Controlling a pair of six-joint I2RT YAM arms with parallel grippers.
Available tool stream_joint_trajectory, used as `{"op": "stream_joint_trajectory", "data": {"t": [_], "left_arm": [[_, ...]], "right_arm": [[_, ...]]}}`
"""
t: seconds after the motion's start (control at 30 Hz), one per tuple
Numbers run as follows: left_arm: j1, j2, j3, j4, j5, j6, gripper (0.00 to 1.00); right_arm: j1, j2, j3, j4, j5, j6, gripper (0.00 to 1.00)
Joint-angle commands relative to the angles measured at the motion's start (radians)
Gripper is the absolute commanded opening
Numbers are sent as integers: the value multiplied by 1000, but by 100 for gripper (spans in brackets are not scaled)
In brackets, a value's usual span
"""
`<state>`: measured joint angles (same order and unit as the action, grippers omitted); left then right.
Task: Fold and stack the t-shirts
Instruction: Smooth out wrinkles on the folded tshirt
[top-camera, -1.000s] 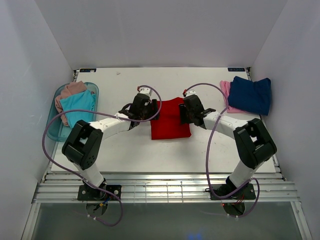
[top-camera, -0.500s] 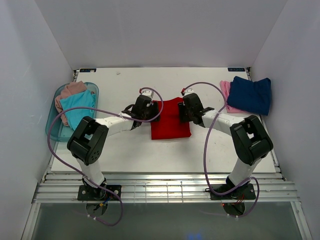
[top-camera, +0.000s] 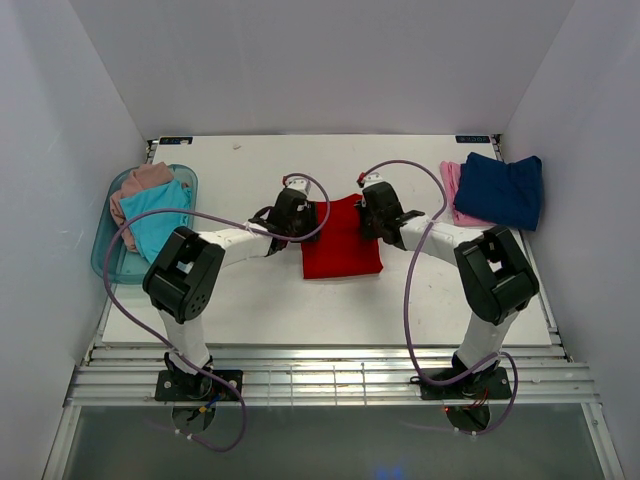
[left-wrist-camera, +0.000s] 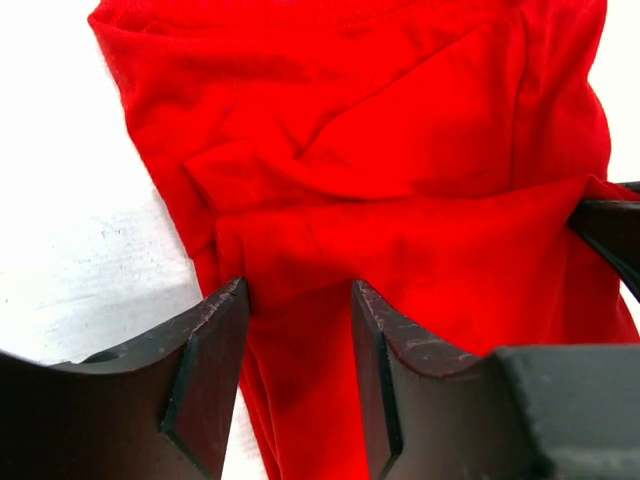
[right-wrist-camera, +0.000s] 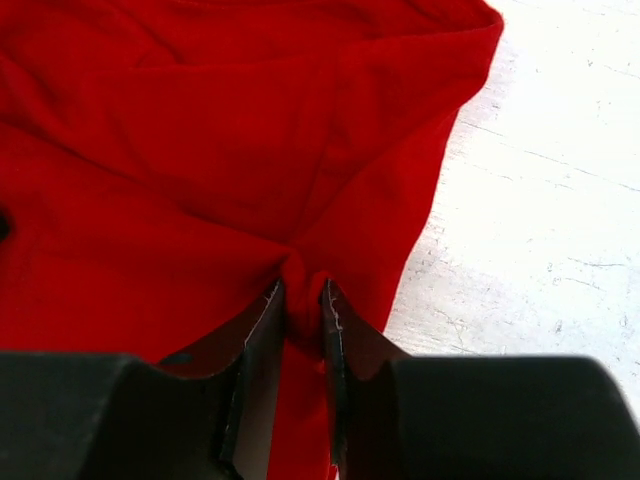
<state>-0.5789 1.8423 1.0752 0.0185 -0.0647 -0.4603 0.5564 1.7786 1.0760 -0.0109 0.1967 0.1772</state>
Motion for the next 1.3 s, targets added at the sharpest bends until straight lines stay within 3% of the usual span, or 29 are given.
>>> {"op": "stream_joint_trajectory", "data": {"t": [0.0, 0.1, 0.2, 0.23, 0.37, 0.8, 1.13, 1.27], "left_arm": [[2, 2, 38, -3, -14, 9, 54], [2, 1, 26, 17, -29, 17, 51], [4, 17, 38, 18, -33, 23, 35], [4, 27, 42, 18, -37, 25, 23], [4, 15, 48, 9, -86, 8, 1], [4, -144, 55, 1, -170, 6, 0], [5, -69, 94, 90, -193, 28, 0], [19, 0, 130, 185, -279, 45, 0]], "right_arm": [[-6, 7, 45, 43, -10, -13, 26], [-7, 18, 48, 42, -17, -13, 19], [-7, 31, 55, 43, -28, -15, 12], [-7, 33, 56, 43, -31, -15, 10], [-7, 15, 56, 46, -25, -15, 8], [-6, -33, 134, 20, -13, -53, 8], [-7, 34, 257, 34, 43, -111, 8], [-13, 91, 303, 95, 75, -133, 8]]}}
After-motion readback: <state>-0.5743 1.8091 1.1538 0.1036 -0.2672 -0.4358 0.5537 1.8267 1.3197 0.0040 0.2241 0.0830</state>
